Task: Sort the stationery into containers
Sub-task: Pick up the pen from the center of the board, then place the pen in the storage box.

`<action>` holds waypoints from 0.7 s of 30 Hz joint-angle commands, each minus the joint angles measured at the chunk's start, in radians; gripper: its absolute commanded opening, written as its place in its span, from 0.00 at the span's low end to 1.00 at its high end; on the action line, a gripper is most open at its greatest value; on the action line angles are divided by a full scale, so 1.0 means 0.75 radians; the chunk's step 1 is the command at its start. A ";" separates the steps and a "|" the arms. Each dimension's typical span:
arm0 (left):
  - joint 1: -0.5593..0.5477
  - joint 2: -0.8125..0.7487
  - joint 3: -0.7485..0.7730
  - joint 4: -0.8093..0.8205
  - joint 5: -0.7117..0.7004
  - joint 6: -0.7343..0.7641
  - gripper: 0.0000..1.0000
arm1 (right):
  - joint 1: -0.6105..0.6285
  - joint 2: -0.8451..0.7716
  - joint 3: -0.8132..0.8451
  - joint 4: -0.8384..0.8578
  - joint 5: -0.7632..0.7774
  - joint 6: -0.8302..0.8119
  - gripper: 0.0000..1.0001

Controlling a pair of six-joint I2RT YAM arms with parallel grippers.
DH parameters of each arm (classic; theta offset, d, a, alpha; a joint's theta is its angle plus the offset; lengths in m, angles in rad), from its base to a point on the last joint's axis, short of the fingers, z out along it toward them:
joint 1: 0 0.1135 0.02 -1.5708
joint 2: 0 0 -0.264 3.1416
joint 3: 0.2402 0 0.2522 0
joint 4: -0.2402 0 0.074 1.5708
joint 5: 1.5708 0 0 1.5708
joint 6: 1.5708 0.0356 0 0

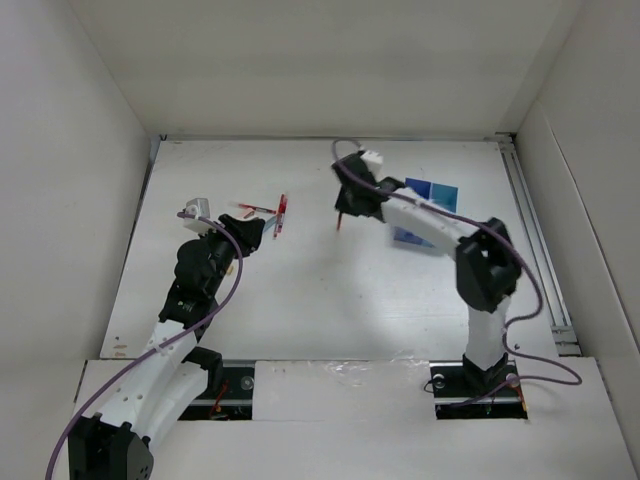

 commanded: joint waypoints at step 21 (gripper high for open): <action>-0.006 0.053 -0.011 0.116 0.081 -0.015 0.36 | -0.533 -0.312 -0.263 -0.019 0.374 -0.042 0.00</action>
